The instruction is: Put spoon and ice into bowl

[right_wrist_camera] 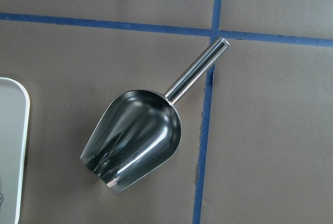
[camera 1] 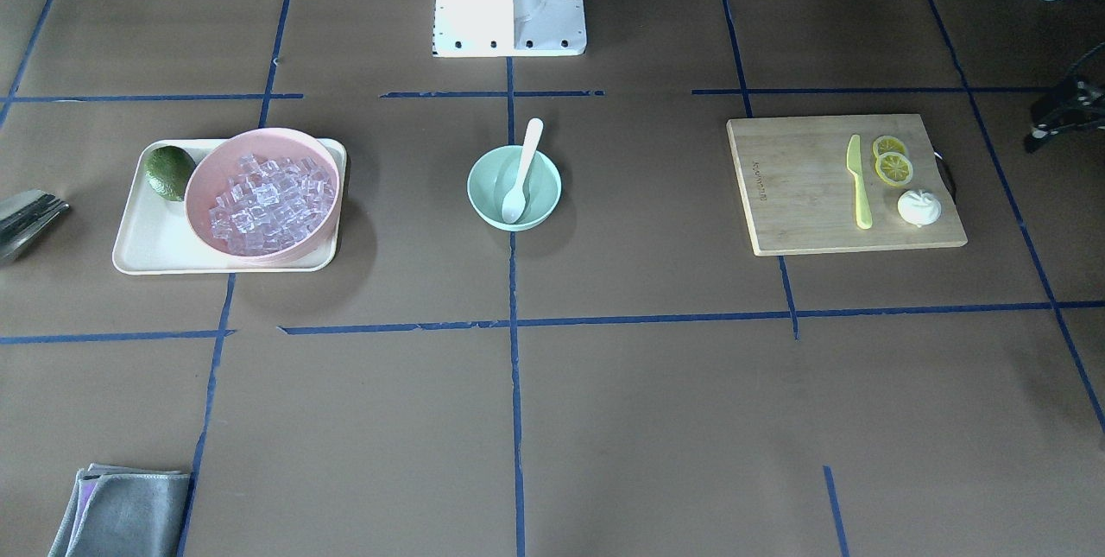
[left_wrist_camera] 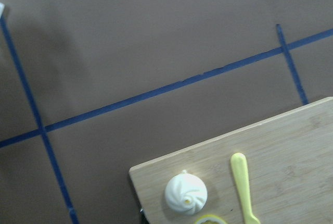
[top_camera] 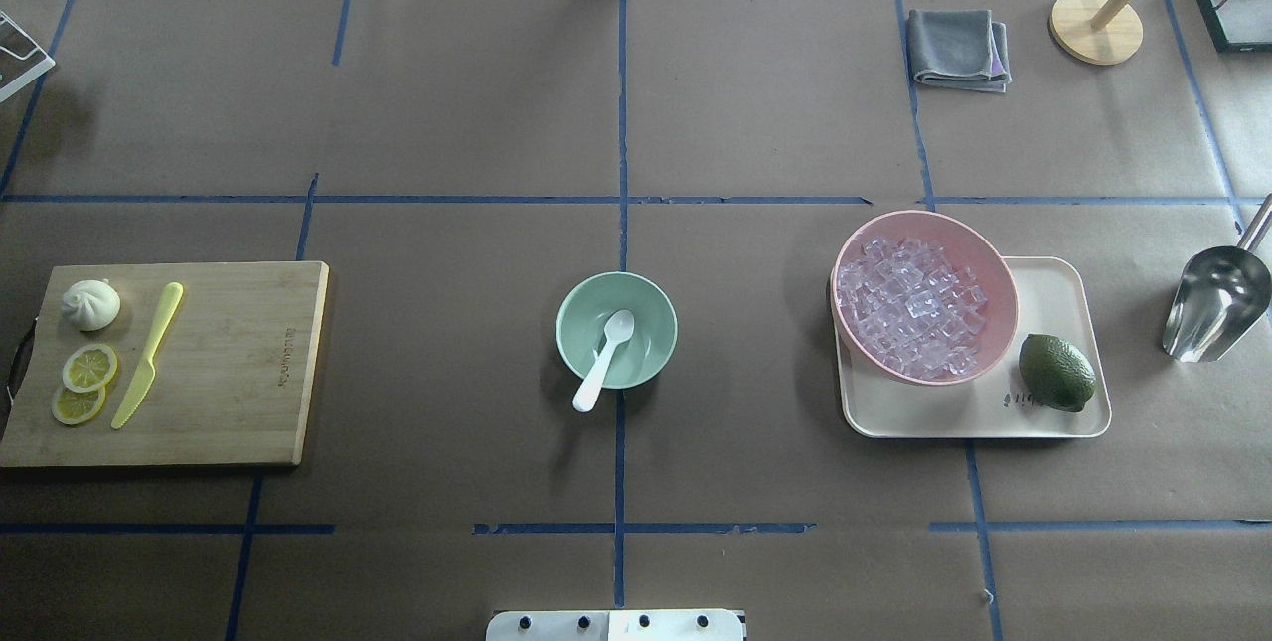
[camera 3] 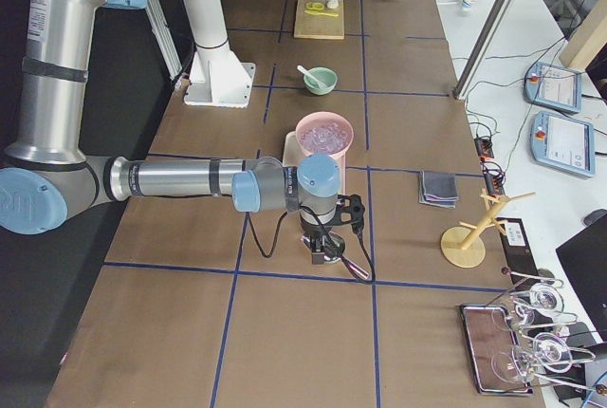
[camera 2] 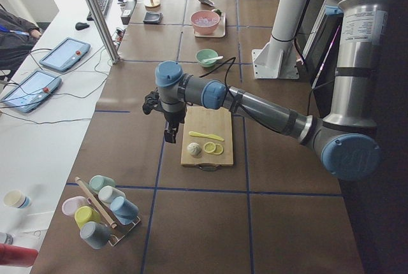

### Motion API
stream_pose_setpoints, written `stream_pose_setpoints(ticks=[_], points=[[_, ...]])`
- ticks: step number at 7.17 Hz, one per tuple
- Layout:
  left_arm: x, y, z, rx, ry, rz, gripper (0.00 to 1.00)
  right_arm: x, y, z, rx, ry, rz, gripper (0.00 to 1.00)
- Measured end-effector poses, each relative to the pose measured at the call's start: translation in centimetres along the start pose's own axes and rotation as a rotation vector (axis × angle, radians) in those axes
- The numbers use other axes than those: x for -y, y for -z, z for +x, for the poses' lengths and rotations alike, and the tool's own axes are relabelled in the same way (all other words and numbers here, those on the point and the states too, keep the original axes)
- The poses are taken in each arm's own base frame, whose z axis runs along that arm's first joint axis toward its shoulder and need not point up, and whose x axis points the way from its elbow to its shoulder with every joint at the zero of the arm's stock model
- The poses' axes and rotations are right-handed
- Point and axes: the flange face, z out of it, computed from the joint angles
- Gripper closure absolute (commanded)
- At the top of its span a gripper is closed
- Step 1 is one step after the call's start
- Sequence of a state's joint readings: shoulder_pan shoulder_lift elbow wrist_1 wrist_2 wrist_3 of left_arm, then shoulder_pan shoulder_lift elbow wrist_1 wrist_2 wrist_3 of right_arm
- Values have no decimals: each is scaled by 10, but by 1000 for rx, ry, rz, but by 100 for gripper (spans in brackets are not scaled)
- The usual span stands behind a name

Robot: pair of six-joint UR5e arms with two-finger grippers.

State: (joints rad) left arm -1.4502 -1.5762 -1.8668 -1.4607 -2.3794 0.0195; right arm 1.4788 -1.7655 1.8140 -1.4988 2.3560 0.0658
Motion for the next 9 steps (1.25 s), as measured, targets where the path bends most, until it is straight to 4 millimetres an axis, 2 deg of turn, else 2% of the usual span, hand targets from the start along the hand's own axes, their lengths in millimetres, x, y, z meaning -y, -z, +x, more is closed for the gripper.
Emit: stream_pose_setpoints(ticks=[1,2,3,5,6,7,9], points=[[-24,3,-38,-24,-14,5,0,0,1,-1,0,1,1,0],[-50,-5,-71,-30,-8,-10,0,0,2,-2,5,2,2,0],[-67,-17,-97,-25,22,-33,0,2,4,-6,20,4,5,0],[-84,-33,-125,-20,92,-67,0,8,12,-20,46,17,20,0],[-87,-37,-131,-15,108,-76,0,17,19,-40,54,23,32,0],[-90,-39,-134,-11,116,-81,0,25,25,-73,62,28,42,0],[-94,-39,-133,-14,119,-80,0,43,37,-154,96,58,58,0]])
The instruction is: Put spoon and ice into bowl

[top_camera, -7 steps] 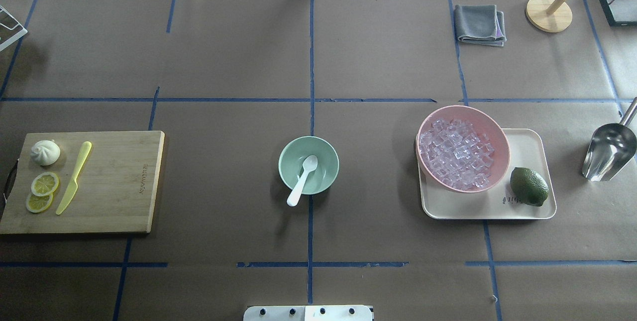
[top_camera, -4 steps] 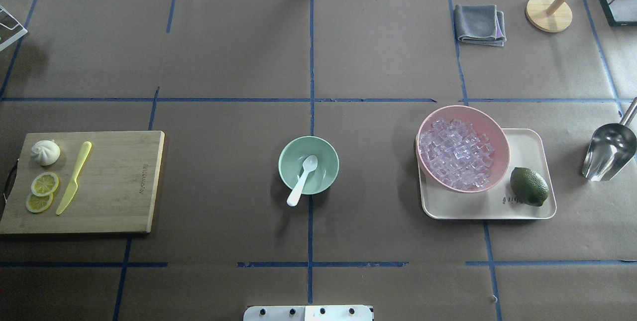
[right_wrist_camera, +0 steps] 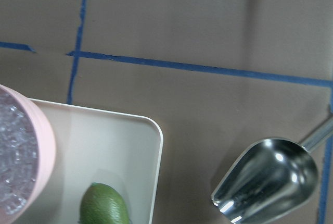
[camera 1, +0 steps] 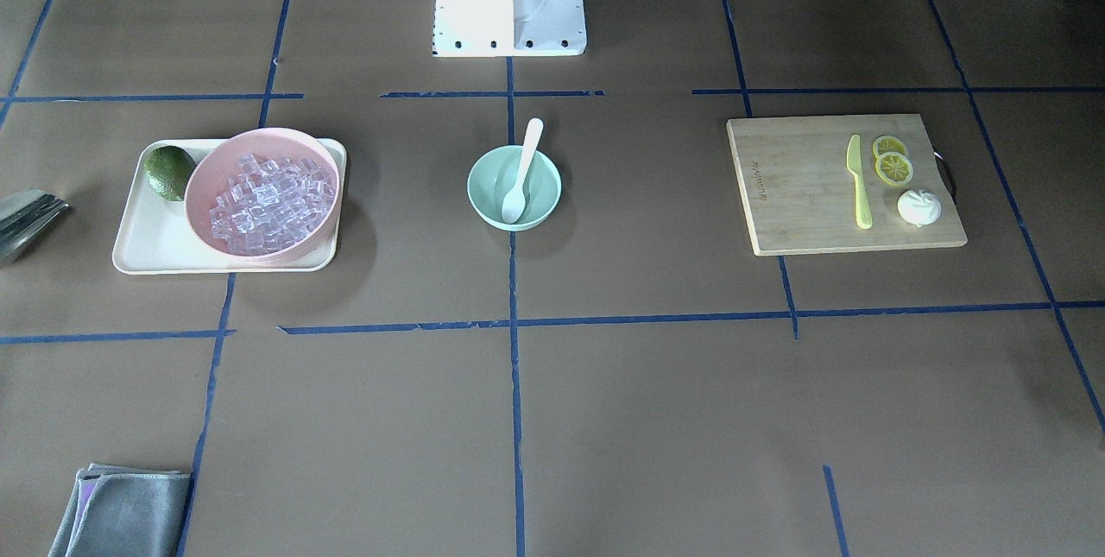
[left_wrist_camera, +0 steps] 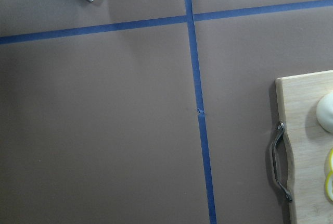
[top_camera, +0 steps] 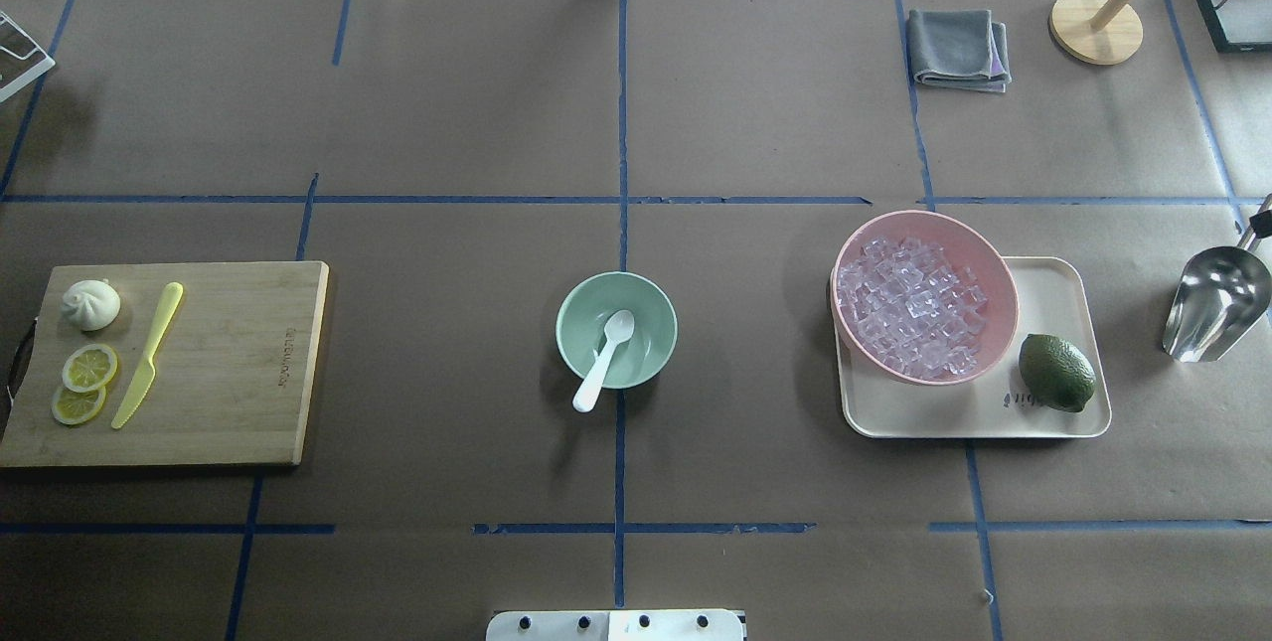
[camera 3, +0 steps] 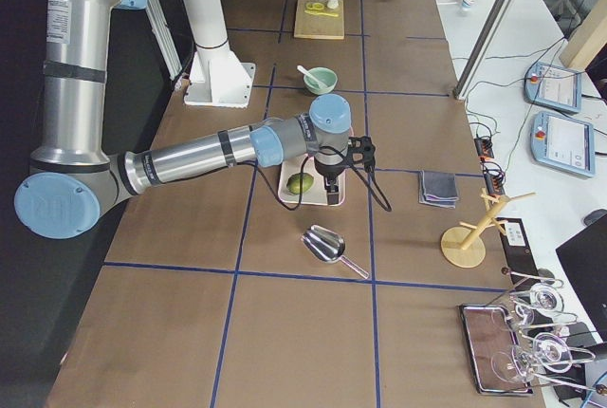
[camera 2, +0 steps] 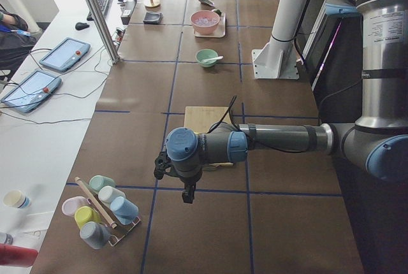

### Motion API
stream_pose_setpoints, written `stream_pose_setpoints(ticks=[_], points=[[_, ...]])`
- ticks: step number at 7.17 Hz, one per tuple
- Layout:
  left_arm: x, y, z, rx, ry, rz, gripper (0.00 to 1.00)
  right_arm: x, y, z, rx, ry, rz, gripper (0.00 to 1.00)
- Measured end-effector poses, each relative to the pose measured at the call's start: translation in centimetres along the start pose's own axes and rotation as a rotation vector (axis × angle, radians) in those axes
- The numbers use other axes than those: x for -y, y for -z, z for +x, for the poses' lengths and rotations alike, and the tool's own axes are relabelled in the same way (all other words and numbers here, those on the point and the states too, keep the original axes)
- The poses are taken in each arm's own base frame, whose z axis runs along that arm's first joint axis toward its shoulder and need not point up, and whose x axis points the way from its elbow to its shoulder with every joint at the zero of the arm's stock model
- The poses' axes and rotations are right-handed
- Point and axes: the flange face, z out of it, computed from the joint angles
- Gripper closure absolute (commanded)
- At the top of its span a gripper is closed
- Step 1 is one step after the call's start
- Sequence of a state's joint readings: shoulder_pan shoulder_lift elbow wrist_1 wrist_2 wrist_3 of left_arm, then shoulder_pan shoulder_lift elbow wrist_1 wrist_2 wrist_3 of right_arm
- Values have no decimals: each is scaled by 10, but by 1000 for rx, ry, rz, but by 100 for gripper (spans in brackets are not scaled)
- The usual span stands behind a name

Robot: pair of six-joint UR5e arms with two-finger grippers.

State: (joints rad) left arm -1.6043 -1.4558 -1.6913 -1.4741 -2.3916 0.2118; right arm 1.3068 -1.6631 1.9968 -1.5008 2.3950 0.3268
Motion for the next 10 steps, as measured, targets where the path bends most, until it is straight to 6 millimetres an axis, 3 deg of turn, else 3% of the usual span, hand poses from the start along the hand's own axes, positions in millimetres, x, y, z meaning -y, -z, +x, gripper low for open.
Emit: stream_pose_setpoints(ticks=[3,4,6,8,10], points=[[1,2,3,-5,-7,6,0,28,-22,-120,17,83,7,0],[2,3,4,-5,-10,8,0,28,-38,-159,-1,74,9,0],[2,3,4,-6,-11,8,0,8,-86,-223,-75,78,17,1],[1,2,4,-5,-10,6,0,4,-124,-252,-105,100,-1,3],[1,2,3,-5,-9,5,0,6,-151,-264,-117,112,-30,3]])
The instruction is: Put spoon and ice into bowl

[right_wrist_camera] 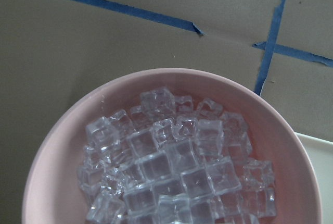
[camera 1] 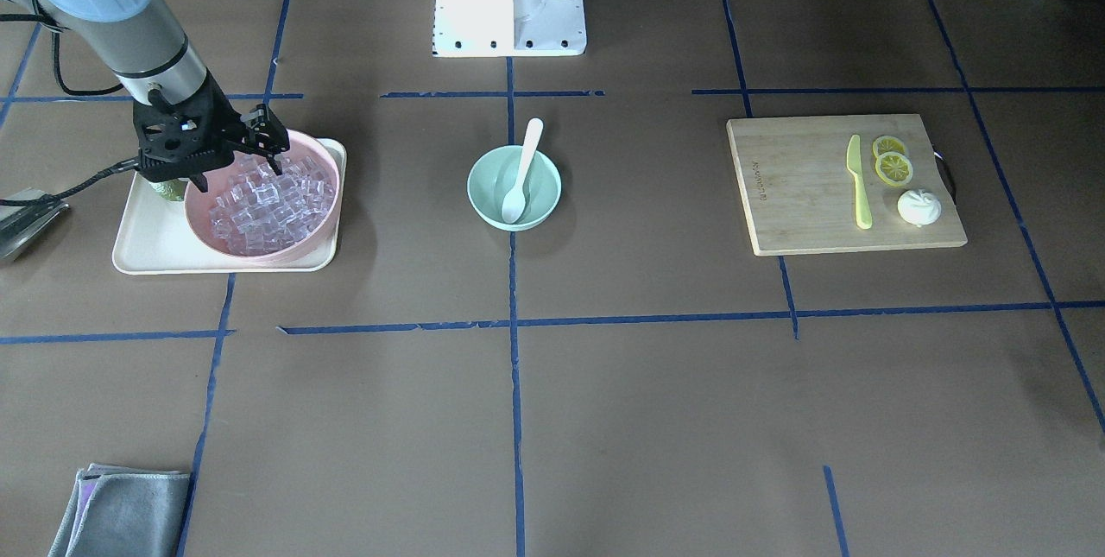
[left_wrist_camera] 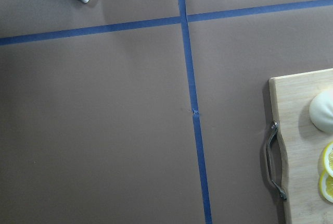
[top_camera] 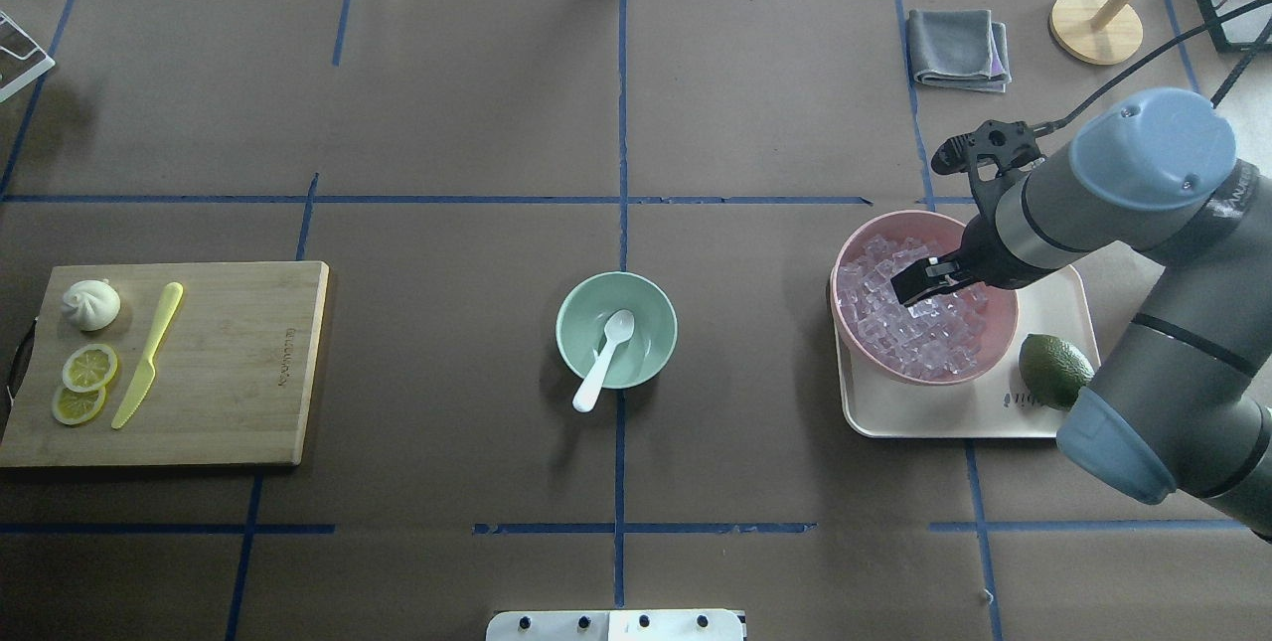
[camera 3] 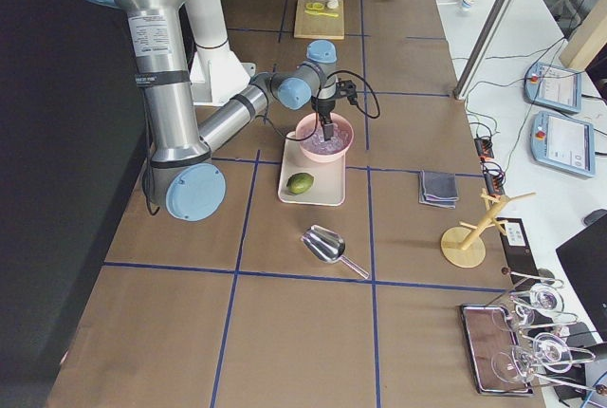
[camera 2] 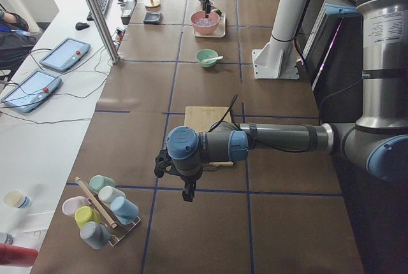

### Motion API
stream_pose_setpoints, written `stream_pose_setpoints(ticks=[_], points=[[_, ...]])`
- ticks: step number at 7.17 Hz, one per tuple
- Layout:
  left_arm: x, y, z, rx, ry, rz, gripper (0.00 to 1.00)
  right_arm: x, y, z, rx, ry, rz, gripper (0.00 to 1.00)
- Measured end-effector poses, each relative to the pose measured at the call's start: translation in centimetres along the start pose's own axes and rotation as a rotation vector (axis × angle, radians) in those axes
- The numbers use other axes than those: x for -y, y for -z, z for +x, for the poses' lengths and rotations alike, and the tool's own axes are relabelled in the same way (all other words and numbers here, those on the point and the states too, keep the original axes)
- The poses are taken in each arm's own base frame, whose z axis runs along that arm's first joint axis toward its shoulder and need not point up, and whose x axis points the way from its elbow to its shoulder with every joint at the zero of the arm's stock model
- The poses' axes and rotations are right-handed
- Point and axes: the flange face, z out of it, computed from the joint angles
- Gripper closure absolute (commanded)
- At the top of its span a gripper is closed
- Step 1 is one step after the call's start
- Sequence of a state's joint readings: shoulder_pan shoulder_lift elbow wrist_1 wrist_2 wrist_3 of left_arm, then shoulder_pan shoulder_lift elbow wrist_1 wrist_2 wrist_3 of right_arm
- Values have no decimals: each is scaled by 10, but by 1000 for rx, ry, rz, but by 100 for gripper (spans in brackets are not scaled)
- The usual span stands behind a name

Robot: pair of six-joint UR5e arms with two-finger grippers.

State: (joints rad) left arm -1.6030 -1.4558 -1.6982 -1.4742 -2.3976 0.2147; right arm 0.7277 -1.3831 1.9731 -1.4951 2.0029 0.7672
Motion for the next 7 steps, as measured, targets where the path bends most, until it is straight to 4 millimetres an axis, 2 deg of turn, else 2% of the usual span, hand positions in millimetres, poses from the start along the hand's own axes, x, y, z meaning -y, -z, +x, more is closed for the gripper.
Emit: stream_pose_setpoints(ticks=[3,4,5,6,7], points=[[-1,0,-1,-1,1,0,0,-3,-24,-5,-6,19,-30,10],[-1,0,-1,-1,0,0,0,-4,-27,-7,-5,23,-35,32],[-1,0,-1,-1,0,0,0,-5,-29,-8,-4,27,-38,65],[-1,0,-1,-1,-1,0,0,-6,-30,-10,-3,31,-39,81],[-1,0,-1,-2,-2,0,0,-6,-30,-10,-1,34,-39,90]])
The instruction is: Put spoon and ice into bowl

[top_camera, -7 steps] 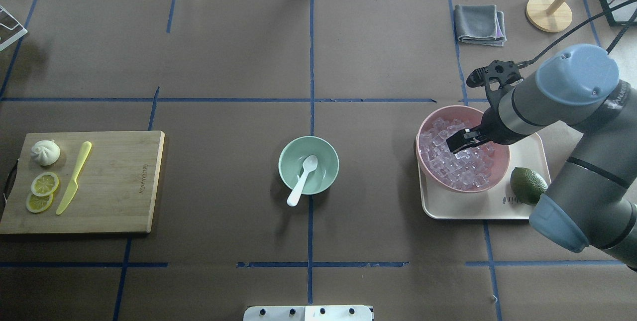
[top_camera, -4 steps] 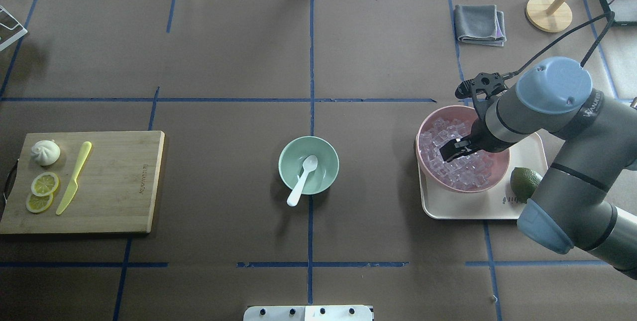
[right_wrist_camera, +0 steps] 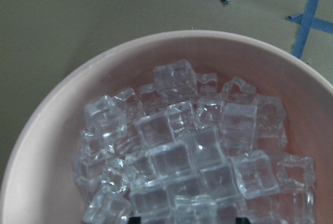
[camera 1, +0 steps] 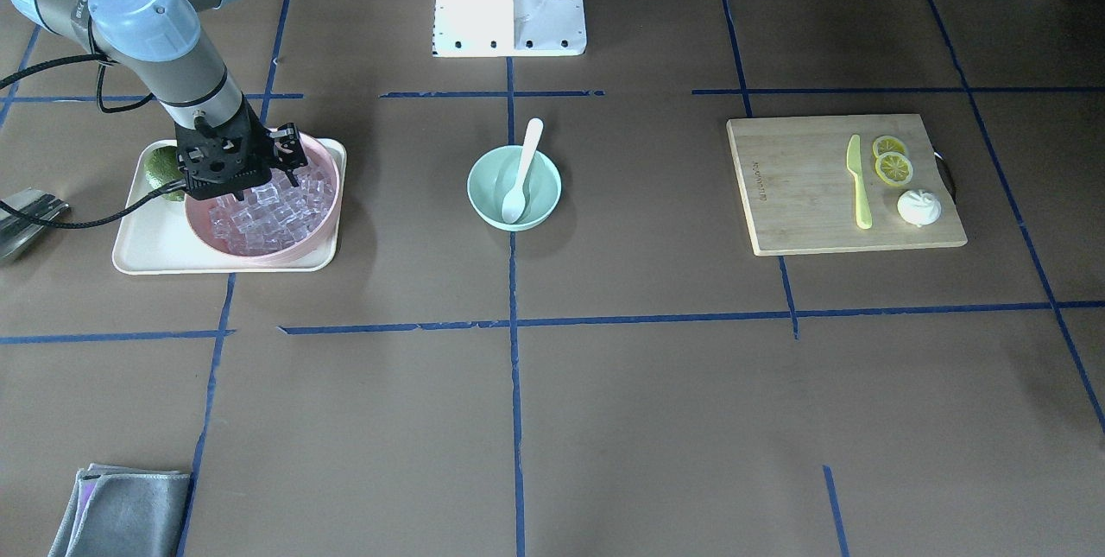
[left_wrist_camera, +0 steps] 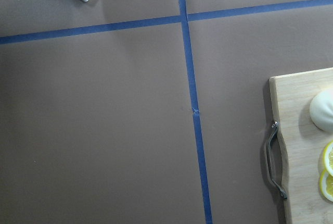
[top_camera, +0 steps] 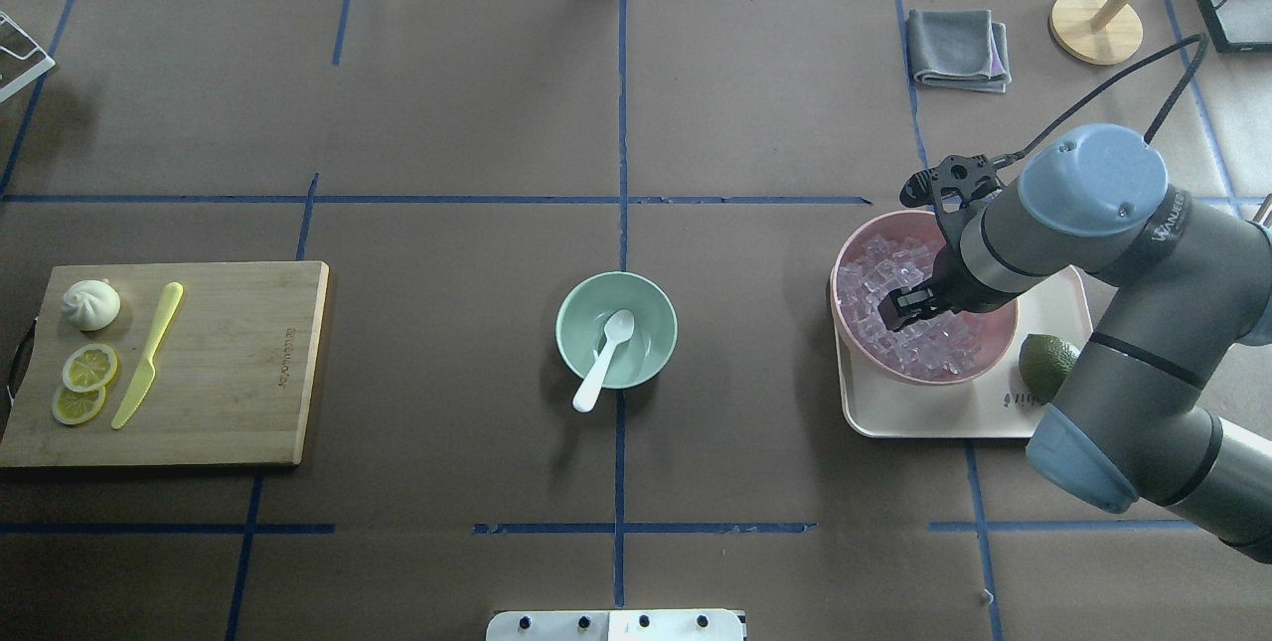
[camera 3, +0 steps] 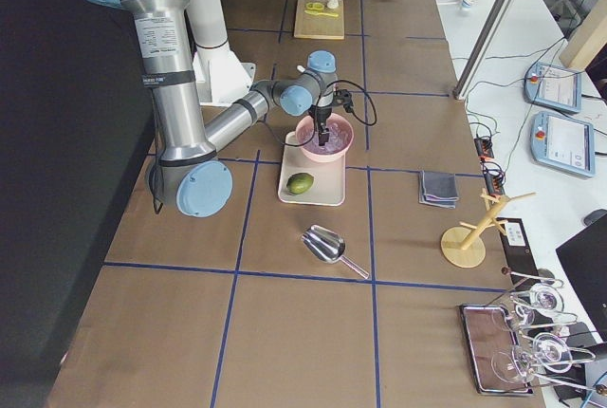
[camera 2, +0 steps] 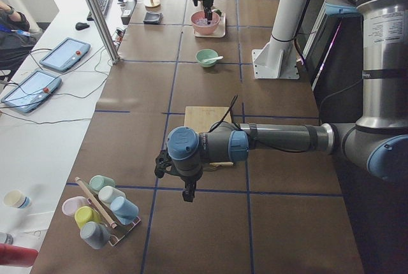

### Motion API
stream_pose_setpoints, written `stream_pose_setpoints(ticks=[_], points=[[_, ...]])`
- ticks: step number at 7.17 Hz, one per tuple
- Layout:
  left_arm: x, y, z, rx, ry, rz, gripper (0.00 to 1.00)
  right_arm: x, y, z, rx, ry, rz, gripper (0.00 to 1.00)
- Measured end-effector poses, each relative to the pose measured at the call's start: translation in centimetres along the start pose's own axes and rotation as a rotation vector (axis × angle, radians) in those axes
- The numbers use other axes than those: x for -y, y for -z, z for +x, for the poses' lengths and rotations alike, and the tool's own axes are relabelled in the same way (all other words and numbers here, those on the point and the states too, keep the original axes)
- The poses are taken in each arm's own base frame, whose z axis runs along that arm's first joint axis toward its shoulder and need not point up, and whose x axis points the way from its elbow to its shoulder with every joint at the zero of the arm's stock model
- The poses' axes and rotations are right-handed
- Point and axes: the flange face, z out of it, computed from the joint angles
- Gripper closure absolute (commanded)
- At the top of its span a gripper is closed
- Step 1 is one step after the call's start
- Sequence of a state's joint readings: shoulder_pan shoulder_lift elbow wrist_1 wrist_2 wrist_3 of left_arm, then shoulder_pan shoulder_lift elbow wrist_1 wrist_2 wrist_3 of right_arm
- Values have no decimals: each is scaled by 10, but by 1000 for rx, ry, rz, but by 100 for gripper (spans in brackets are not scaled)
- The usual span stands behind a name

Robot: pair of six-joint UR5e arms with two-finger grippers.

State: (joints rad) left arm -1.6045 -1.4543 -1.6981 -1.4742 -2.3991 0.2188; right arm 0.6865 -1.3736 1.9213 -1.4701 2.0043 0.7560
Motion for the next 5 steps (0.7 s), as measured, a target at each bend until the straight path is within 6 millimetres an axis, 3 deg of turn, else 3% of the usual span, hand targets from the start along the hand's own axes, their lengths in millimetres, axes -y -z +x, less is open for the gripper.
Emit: stream_pose_setpoints(ticks=[3,5], points=[[0,0,0,0,0,0,0,1,2,-1,2,-2,5,97],[0,0,0,0,0,0,0,15,18,-15,25,-37,36,97]])
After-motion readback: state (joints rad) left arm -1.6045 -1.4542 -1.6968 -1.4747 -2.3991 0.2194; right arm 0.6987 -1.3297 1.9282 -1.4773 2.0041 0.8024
